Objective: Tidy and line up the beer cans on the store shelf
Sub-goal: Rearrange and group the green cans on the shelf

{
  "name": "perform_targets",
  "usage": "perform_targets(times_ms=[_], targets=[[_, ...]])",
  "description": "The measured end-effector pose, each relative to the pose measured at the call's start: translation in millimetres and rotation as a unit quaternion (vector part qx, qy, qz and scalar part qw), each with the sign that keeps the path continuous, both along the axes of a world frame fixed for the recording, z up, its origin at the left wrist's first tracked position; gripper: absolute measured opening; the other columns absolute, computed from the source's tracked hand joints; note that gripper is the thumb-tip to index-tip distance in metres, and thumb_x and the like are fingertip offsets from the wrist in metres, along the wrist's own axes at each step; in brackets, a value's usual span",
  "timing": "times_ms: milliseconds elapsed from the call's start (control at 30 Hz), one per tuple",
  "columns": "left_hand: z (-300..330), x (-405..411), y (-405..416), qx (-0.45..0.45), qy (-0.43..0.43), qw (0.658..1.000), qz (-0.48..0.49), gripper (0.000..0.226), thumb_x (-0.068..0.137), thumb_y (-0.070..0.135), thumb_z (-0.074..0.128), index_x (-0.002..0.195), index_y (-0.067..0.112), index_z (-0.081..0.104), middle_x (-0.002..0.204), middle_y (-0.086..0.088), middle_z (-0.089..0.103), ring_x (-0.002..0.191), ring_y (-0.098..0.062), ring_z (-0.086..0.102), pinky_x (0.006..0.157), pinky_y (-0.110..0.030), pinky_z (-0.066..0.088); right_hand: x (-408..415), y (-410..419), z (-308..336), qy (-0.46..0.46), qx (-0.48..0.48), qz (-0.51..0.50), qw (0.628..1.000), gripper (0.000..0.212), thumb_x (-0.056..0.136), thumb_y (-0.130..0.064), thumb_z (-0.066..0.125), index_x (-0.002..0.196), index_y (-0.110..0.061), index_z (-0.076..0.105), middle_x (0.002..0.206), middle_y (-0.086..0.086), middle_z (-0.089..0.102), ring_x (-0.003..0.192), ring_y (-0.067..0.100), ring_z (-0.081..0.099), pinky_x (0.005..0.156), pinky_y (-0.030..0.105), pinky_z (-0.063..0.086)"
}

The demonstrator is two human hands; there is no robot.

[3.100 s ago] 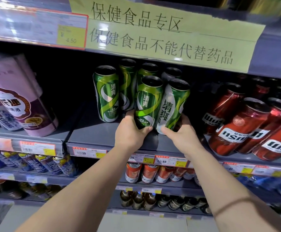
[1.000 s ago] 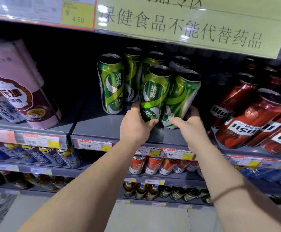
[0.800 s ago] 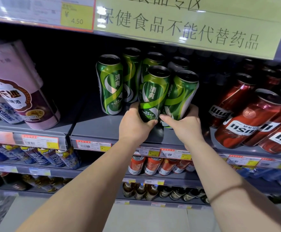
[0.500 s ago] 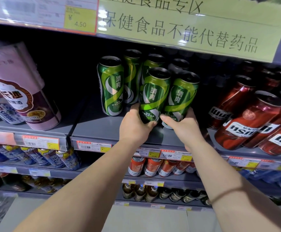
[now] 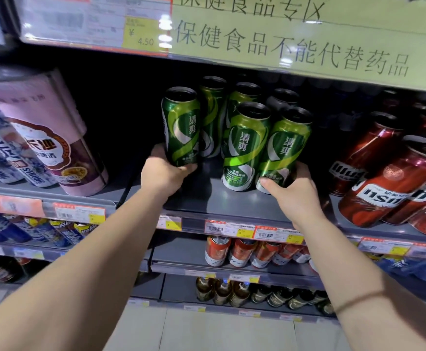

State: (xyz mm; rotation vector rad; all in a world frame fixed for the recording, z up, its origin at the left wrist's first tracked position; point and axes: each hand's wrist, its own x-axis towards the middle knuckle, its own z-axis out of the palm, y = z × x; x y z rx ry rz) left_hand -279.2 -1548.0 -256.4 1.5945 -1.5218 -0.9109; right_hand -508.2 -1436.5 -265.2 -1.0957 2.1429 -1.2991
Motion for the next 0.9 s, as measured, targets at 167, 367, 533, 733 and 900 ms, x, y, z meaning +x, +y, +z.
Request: perform_targets(times_ms=[167,367,533,733,900], targets=[[-6,-6,16,-0.031,-0.045,0.995,-0.089,0.063,0.066,0.040,0.087,0.117,0.017,0.057,0.096,0.004,0.067,0.088,-0.018,0.064,0.079,-0.030,0.052,3,2,4,-0.001,-0.011,0.002,1.000,0.059,0.074,-0.034,0.079,0.124,-0.021,0.051,0.108,-0.003,0.062,0.093,0.015,0.058,0.070,0.023,0.042],[-4,-13,15,-0.004,-0.009,0.987,-0.162,0.097,0.041,0.060,0.089,0.124,0.024,0.053,0.112,0.005,0.067,0.107,-0.017,0.062,0.094,-0.037,0.052,4,5,7,0.000,-0.019,0.016,1.000,0.056,0.077,-0.031,0.079,0.125,-0.020,0.052,0.103,-0.008,0.062,0.086,0.005,0.056,0.061,0.012,0.039],[-7,-18,17,-0.016,0.011,0.991,-0.134,0.083,0.060,0.031,0.091,0.129,0.015,0.048,0.107,0.003,0.064,0.103,-0.017,0.062,0.090,-0.031,0.050,6,8,9,0.002,-0.015,0.016,1.000,0.058,0.078,-0.032,0.078,0.127,-0.020,0.050,0.102,-0.007,0.062,0.091,0.014,0.058,0.066,0.021,0.042],[0,-20,29,-0.066,-0.009,0.993,-0.093,0.075,0.057,0.038,0.091,0.121,0.019,0.058,0.107,0.002,0.068,0.101,-0.016,0.065,0.088,-0.034,0.053,7,12,20,-0.006,0.001,0.000,1.000,0.075,0.073,-0.034,0.081,0.137,-0.022,0.043,0.115,-0.003,0.064,0.106,0.020,0.060,0.084,0.031,0.049],[21,-52,111,-0.229,-0.027,0.972,-0.033,0.059,0.073,0.033,0.082,0.118,0.006,0.055,0.105,0.000,0.048,0.105,-0.022,0.051,0.089,-0.034,0.044,13,51,29,0.021,-0.041,-0.027,0.999,0.060,0.081,-0.038,0.073,0.132,-0.022,0.046,0.124,-0.007,0.055,0.115,0.013,0.052,0.092,0.028,0.043]])
